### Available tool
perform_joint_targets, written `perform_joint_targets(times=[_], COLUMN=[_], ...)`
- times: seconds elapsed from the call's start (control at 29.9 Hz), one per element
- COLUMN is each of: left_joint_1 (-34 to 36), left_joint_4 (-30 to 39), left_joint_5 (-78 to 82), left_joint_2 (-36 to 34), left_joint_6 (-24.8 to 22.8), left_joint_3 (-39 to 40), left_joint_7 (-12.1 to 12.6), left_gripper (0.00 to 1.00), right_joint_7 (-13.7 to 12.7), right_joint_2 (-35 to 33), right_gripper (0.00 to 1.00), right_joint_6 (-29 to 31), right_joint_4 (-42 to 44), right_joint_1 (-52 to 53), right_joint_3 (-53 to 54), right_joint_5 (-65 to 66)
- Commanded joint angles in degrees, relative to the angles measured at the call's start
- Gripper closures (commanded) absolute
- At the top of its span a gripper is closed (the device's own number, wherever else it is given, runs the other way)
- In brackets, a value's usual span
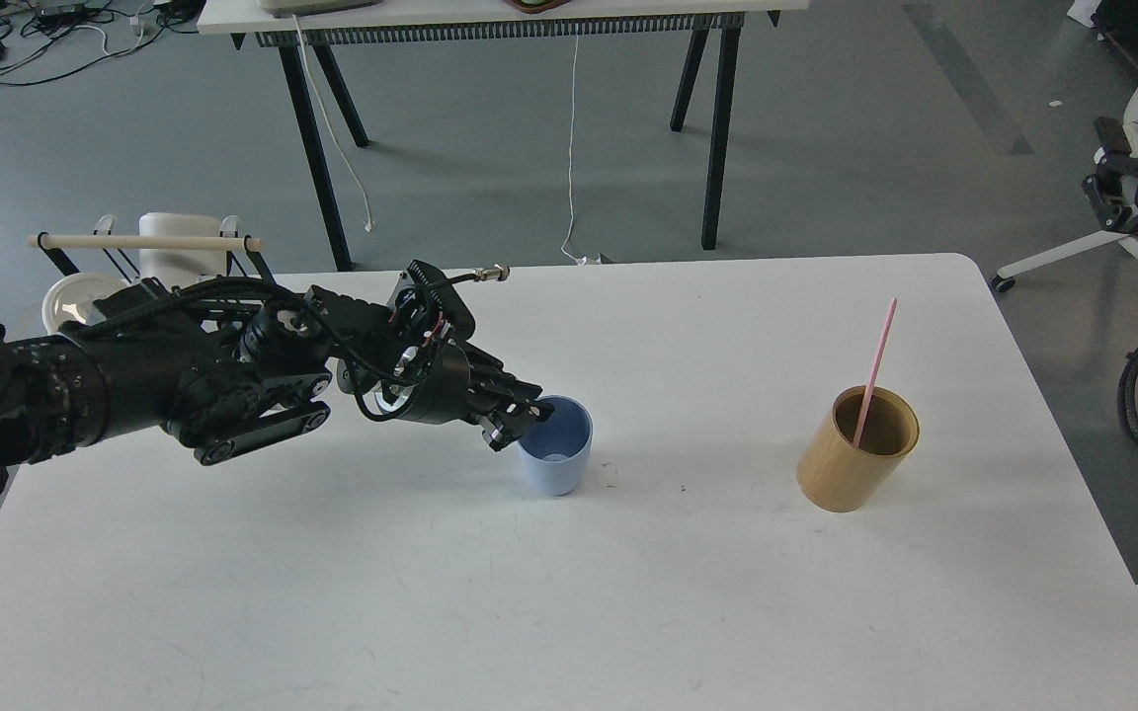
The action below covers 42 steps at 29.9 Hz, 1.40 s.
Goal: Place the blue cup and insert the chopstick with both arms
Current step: 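Release the blue cup and raise the left arm away, then reach the right gripper to the pink stick in the tan cup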
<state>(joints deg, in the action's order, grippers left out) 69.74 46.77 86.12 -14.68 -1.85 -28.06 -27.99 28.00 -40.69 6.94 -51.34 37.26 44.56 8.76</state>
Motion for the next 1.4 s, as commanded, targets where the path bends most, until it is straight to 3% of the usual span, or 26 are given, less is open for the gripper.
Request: perform_joint_targets(times=[0.0, 0.17, 0.3, 0.57, 0.77, 1.04, 1.37], left_joint_1=[0.2, 0.2, -0.5, -10.8, -17.4, -21.3, -25.3], left_joint_4=[0.7, 0.9, 1.4, 6.5, 7.6, 9.4, 10.6], left_joint_5=[-0.4, -7.4, -19.3, -30.0, -37.6, -47.1, -46.8], left_joint_2=[-0.2, -0.6, -3.2, -6.5, -7.5, -14.6, -15.4], left_joint_6=[-0.1, -0.2, -2.5, -14.1, -26.2, -26.2, -26.2], left_joint_3=[1.0, 5.5, 11.3, 39.4, 59.4, 69.4, 69.1], left_joint_7=[0.0, 0.0, 0.0, 0.0, 0.0, 0.0, 0.0], left_gripper=[0.53, 0.25, 0.14, 0.11, 0.11, 0.09, 0.06], right_joint_7=[0.0, 0.0, 0.0, 0.0, 0.0, 0.0, 0.0], right_joint_2=[0.3, -0.3, -3.8, -11.8, -14.9, -13.8, -5.5], right_gripper=[0.04, 0.04, 0.03, 0.03, 0.03, 0.04, 0.08], right_joint_6=[0.1, 0.3, 0.3, -1.5, -11.0, -30.0, -31.4], right_joint_4=[-0.1, -0.6, -2.4, -10.2, -18.0, -18.8, -13.9], right_joint_1=[0.0, -0.1, 0.0, -2.2, -8.9, -10.7, -9.7], right_joint_3=[-0.1, -1.3, -3.7, -4.4, -6.2, -20.0, -22.4], right_joint_5=[0.0, 1.1, 7.6, 36.6, 59.8, 71.9, 72.0])
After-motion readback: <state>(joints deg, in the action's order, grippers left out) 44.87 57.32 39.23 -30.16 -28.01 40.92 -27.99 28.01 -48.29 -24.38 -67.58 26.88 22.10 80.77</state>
